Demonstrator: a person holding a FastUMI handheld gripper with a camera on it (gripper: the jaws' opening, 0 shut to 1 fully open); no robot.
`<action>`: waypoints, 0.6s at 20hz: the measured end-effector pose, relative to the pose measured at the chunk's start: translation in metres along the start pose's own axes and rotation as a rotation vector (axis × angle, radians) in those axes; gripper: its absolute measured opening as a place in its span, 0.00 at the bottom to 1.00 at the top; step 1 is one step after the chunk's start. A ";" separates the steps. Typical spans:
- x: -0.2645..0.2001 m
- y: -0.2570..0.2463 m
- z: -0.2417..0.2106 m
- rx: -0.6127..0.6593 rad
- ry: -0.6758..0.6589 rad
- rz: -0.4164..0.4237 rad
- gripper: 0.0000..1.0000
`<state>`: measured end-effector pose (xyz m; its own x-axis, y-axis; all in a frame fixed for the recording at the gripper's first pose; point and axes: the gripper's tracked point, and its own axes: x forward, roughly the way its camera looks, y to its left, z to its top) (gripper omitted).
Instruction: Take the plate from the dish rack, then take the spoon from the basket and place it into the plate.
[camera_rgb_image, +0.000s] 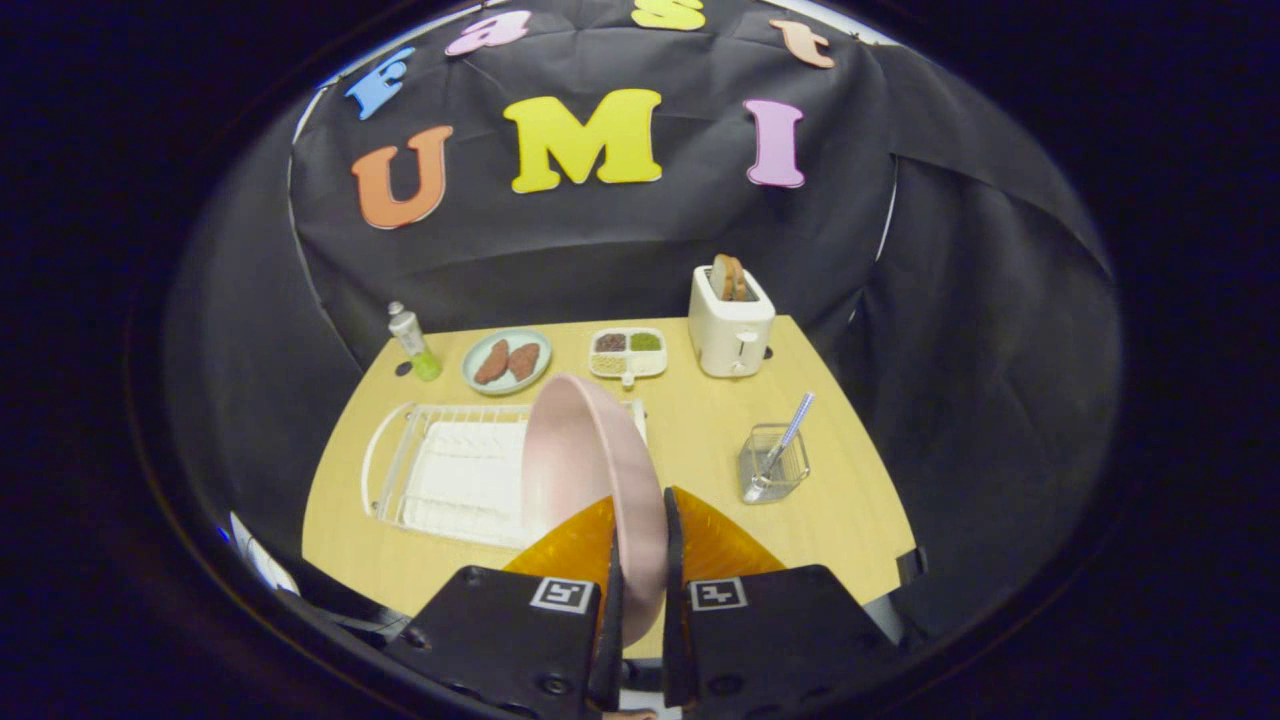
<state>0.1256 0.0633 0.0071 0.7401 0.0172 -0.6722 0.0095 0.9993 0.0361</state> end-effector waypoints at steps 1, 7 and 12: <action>-0.001 -0.003 -0.018 0.020 -0.012 0.028 0.21; 0.039 -0.020 -0.123 0.082 0.021 0.077 0.21; 0.089 -0.022 -0.176 0.158 0.097 0.116 0.21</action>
<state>0.0730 0.0489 -0.1837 0.6746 0.1428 -0.7242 0.0388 0.9729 0.2280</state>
